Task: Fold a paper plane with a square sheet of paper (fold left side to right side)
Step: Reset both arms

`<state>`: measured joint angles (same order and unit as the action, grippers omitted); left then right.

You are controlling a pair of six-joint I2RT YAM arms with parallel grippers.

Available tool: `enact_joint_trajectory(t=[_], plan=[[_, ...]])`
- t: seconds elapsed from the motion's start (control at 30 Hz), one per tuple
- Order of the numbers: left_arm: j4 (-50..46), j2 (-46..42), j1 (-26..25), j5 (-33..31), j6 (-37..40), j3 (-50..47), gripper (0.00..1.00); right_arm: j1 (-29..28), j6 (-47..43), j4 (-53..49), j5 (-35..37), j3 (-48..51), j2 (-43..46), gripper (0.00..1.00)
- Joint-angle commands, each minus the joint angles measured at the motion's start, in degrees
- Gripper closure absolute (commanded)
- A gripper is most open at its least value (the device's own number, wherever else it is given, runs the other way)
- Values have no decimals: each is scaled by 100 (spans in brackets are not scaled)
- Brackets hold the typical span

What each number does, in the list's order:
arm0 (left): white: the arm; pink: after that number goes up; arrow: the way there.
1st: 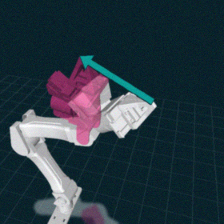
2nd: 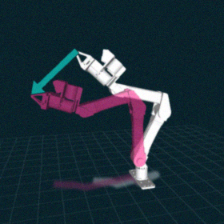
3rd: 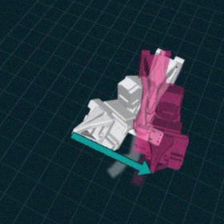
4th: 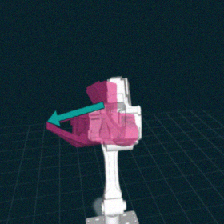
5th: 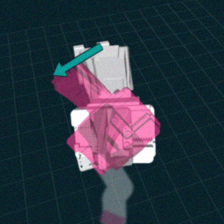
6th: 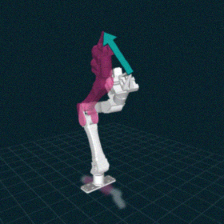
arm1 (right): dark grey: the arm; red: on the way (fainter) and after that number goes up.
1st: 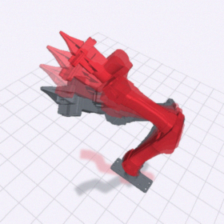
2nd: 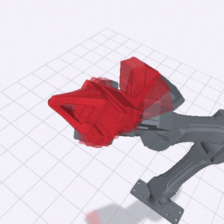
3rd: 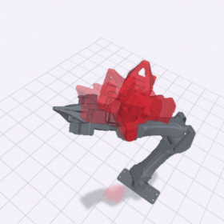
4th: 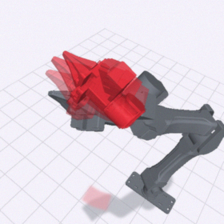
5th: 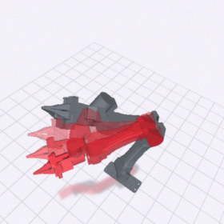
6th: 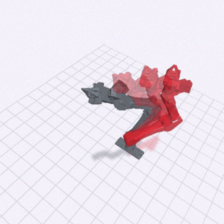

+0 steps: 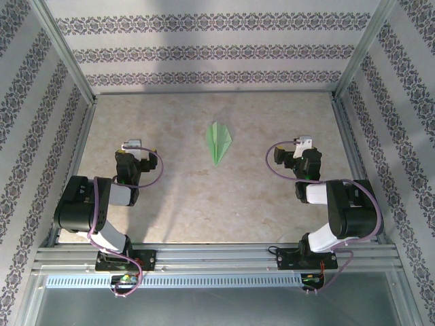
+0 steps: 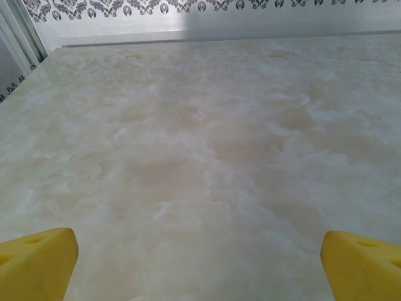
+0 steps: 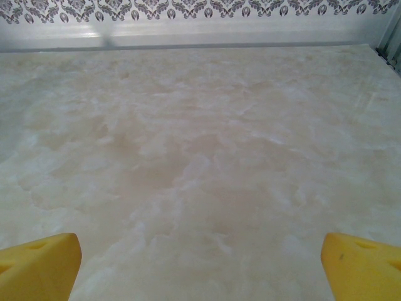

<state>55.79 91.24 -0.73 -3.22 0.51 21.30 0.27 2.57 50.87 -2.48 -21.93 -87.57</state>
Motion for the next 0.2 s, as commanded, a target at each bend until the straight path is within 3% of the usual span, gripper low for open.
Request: enact_joint_trajectory(t=[0.0, 0.17], plan=[[-49, -2, 47, -3, -131, 43, 0, 34, -40, 210, -70, -13, 21, 2], [-45, 2, 47, 0, -131, 41, 0, 34, -45, 213, -67, -4, 21, 2]])
